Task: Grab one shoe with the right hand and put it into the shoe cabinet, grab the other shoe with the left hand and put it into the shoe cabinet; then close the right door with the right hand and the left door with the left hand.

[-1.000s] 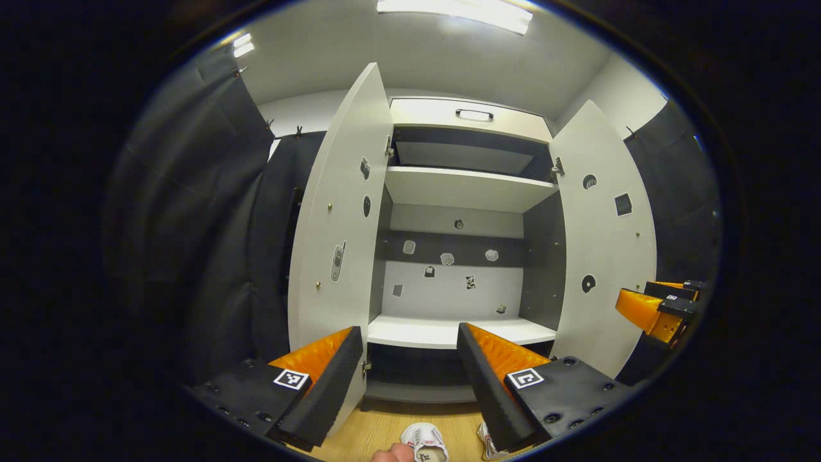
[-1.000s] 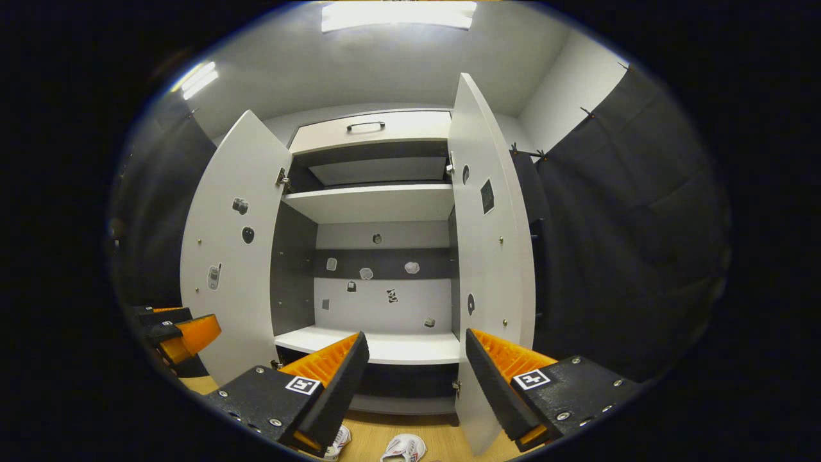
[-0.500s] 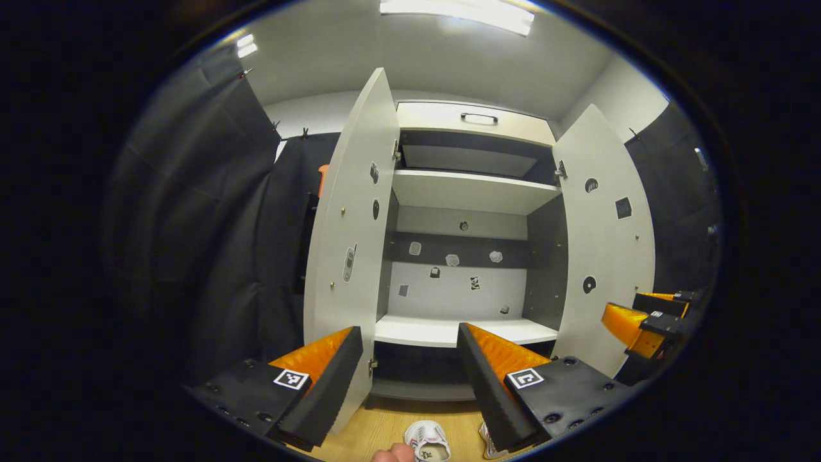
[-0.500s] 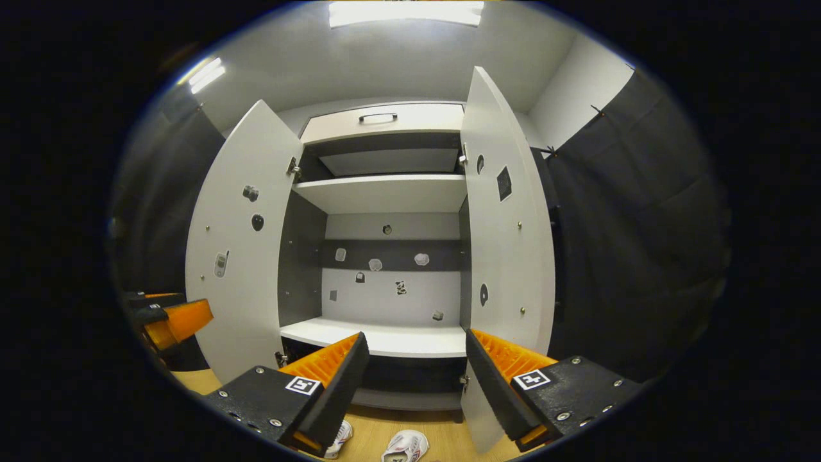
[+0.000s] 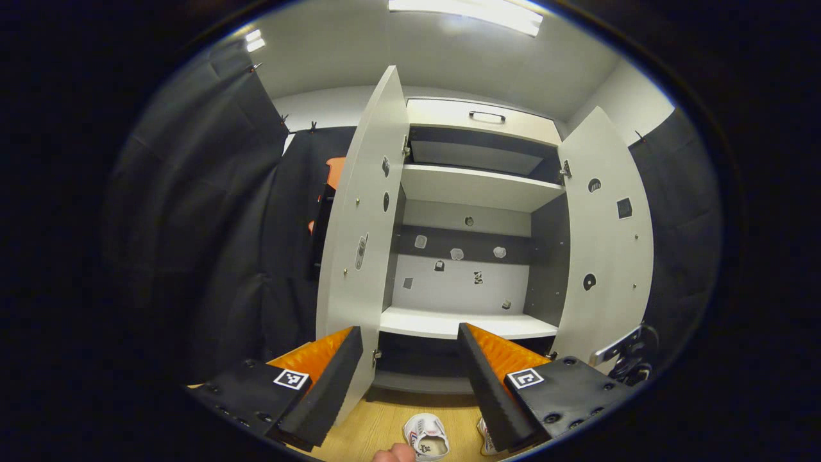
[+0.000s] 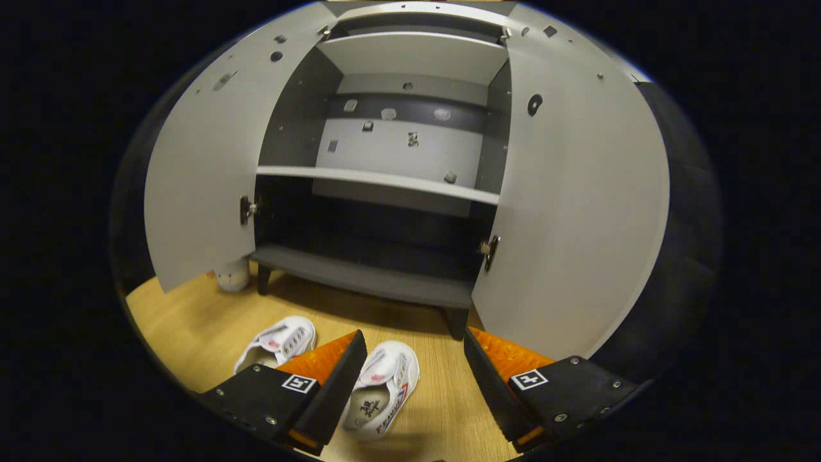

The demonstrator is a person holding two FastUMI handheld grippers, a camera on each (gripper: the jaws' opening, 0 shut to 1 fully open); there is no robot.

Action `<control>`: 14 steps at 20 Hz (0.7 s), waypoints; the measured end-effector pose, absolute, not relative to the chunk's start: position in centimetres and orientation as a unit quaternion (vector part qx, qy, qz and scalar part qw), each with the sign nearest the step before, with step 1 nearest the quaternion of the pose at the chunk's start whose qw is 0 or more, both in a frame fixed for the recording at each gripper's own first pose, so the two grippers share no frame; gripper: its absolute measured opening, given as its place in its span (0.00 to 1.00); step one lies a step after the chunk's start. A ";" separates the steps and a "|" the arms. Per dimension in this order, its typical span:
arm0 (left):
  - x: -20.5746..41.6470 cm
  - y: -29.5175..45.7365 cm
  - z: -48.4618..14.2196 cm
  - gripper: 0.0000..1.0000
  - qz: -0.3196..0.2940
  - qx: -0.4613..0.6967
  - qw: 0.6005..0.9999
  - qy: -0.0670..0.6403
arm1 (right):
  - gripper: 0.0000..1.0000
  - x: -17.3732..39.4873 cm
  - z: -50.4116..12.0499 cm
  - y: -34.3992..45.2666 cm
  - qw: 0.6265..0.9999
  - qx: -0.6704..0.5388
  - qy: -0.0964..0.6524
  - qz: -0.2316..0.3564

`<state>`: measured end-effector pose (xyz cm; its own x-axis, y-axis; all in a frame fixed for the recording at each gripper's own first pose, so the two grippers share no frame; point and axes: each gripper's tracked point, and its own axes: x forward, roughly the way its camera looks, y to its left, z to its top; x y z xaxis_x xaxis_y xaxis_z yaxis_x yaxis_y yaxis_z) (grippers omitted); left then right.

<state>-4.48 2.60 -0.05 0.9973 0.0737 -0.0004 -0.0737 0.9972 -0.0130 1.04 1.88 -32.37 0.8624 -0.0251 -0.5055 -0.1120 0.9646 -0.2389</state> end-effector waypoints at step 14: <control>-5.1 4.4 -1.6 0.96 0.057 -0.001 0.998 0.021 | 0.81 3.3 -45.5 -1.0 0.915 -0.103 0.390 0.009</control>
